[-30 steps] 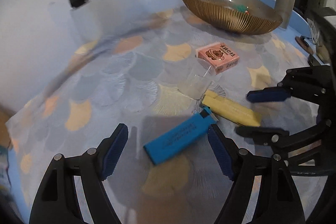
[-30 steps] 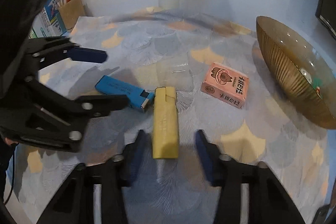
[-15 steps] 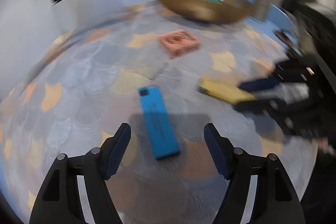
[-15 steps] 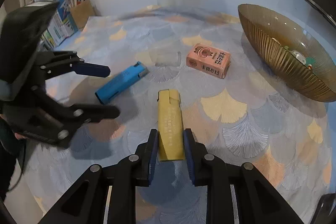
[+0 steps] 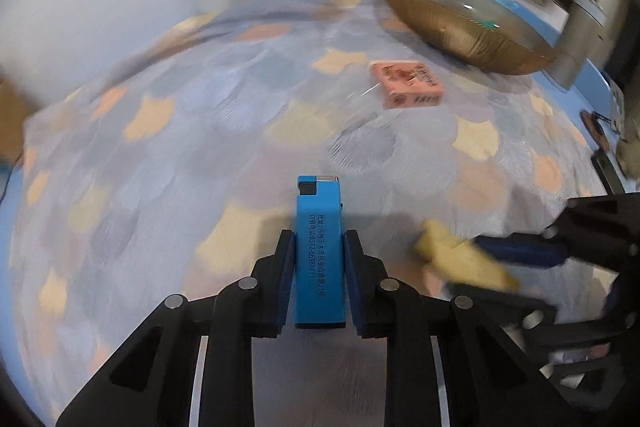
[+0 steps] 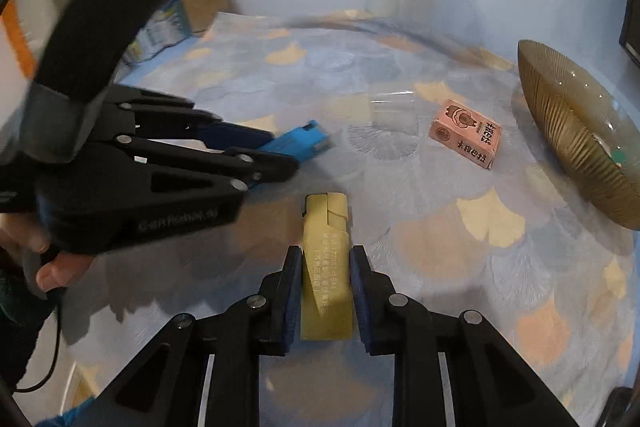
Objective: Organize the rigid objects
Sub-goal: 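Grasp the blue USB stick with the left gripper while the right grasps the yellow lighter, then carry the USB stick and yellow lighter into the brown bowl and open both grippers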
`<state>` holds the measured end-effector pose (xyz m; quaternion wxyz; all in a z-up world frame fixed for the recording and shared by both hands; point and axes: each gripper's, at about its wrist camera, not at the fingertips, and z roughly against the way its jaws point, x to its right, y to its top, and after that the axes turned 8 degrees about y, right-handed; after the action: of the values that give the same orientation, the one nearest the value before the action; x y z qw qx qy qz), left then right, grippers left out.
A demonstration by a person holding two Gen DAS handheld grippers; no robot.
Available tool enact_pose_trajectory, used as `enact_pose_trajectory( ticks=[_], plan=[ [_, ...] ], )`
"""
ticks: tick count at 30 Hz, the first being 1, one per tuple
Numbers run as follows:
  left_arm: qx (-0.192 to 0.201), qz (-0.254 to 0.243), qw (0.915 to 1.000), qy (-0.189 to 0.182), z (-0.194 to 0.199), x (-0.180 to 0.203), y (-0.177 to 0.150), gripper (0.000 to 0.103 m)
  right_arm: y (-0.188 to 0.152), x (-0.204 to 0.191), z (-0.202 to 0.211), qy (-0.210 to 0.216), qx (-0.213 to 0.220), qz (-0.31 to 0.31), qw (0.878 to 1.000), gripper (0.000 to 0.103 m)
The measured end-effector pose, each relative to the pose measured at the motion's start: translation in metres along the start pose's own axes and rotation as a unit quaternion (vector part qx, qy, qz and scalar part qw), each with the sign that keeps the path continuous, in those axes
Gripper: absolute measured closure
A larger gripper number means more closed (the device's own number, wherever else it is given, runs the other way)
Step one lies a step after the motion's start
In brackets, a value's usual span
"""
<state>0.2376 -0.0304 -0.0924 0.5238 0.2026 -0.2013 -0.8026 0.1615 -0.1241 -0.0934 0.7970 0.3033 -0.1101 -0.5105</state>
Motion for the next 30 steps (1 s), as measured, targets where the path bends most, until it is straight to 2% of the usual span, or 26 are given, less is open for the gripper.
enact_pose_trajectory(
  ticks=[1,5,10,17,23,27,30],
  plan=[
    [-0.007,0.014,0.9998,0.014,0.004,-0.004,-0.01,0.082,-0.003,-0.001,0.004,-0.006,0.003,0.002,1.0,0.08],
    [0.009,0.061,0.9981,0.005,0.026,-0.016,-0.042,0.082,-0.014,0.012,0.022,-0.019,0.012,-0.02,1.0,0.08],
    [0.03,0.102,0.9943,-0.01,0.044,-0.018,-0.064,0.082,-0.03,0.016,0.027,-0.023,0.002,-0.04,0.999,0.08],
    [0.036,0.104,0.9939,0.002,0.052,-0.007,-0.076,0.082,-0.047,0.01,0.026,-0.034,-0.014,-0.04,0.999,0.08],
    [0.033,0.112,0.9931,0.01,0.048,-0.006,-0.082,0.082,-0.051,0.004,0.027,-0.051,-0.008,-0.034,0.998,0.078],
    [0.037,0.111,0.9931,0.011,0.051,-0.005,-0.083,0.082,-0.054,0.001,0.027,-0.046,0.003,-0.038,0.998,0.08],
    [0.042,0.109,0.9931,0.013,0.054,-0.004,-0.079,0.082,-0.053,-0.015,0.025,-0.024,-0.002,-0.018,1.0,0.08]
  ],
)
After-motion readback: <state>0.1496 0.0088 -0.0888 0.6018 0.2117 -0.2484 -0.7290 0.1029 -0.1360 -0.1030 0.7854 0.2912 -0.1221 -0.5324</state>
